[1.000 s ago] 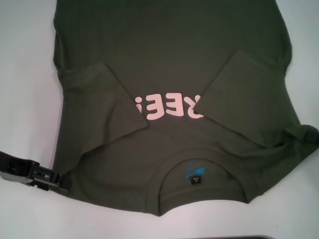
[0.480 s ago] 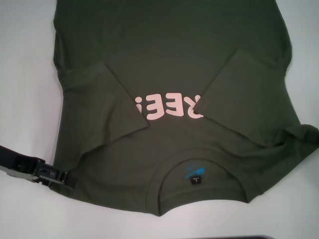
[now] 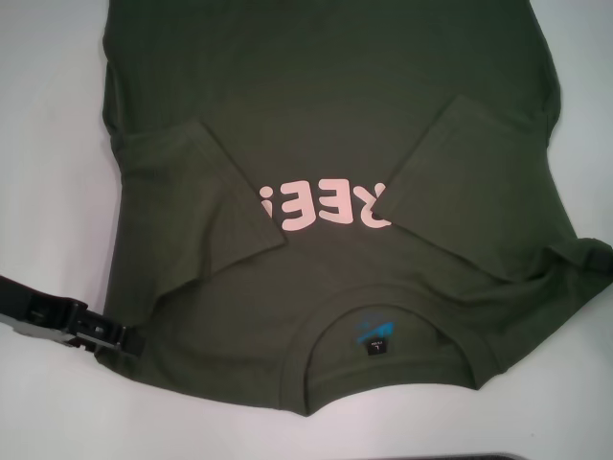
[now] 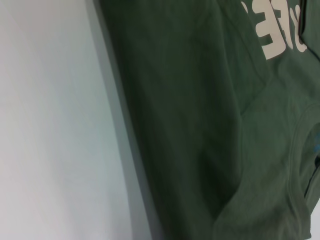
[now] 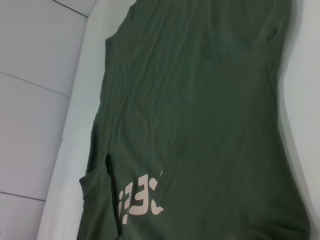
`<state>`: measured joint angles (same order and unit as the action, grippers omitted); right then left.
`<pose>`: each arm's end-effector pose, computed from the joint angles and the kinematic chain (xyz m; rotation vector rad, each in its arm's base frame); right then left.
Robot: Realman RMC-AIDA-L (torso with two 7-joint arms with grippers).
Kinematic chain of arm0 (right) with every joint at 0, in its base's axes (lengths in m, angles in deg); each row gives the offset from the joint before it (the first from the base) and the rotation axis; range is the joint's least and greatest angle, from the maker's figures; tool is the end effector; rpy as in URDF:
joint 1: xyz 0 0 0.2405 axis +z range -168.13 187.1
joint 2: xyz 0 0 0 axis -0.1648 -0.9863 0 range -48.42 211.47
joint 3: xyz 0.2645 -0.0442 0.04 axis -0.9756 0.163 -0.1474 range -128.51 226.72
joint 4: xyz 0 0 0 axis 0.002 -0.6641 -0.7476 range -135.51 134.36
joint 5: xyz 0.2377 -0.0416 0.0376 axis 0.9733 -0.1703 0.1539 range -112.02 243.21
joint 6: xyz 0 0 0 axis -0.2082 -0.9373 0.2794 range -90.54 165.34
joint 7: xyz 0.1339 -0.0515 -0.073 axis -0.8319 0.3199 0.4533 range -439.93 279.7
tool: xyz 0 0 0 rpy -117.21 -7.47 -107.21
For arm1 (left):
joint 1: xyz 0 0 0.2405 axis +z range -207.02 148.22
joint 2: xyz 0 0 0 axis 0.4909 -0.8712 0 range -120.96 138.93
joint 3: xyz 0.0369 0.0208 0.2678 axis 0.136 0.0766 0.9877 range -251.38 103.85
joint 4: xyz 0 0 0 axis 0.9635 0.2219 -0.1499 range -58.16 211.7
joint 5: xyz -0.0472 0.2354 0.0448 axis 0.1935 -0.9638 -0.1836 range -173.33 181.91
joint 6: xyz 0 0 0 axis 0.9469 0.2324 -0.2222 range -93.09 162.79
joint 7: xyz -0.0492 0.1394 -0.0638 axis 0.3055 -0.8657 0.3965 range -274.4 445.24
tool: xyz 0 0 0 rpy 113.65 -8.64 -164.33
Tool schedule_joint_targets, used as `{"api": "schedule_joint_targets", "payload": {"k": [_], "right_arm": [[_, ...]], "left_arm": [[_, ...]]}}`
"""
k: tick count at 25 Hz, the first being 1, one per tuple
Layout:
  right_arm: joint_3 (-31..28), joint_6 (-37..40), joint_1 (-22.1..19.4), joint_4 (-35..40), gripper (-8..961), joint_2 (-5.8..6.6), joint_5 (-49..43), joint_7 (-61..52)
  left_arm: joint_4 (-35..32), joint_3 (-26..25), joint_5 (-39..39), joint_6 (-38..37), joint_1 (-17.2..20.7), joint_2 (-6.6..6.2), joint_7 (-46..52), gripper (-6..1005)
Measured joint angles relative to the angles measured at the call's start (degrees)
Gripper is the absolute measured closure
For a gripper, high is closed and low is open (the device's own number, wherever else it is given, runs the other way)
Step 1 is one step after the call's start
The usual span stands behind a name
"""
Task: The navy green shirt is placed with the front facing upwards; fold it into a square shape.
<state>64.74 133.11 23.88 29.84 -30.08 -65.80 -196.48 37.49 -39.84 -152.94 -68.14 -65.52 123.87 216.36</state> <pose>0.4361 0.2381 0.0401 -1.9799 1.9776 0.7754 -0.3417 0.3253 0.0043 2.4278 1.8763 -0.2196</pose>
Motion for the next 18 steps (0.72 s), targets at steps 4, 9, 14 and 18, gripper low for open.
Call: {"api": "schedule_joint_targets", "payload": {"k": [4, 9, 14, 18], "right_arm": [[0.0, 0.0, 0.2, 0.0, 901, -0.01, 0.0, 0.0], [0.0, 0.0, 0.3, 0.0, 901, -0.01, 0.0, 0.0], [0.0, 0.0, 0.4, 0.0, 901, -0.01, 0.0, 0.0], [0.0, 0.0, 0.5, 0.0, 902, -0.01, 0.0, 0.0]], "left_arm": [[0.0, 0.0, 0.0, 0.1, 0.0, -0.01, 0.0, 222], [0.1, 0.0, -0.2, 0.1, -0.2, 0.03, -0.1, 311], [0.8, 0.0, -0.2, 0.1, -0.6, 0.05, -0.4, 314], [0.6, -0.4, -0.2, 1.4, -0.6, -0.18, 0.4, 317]]}}
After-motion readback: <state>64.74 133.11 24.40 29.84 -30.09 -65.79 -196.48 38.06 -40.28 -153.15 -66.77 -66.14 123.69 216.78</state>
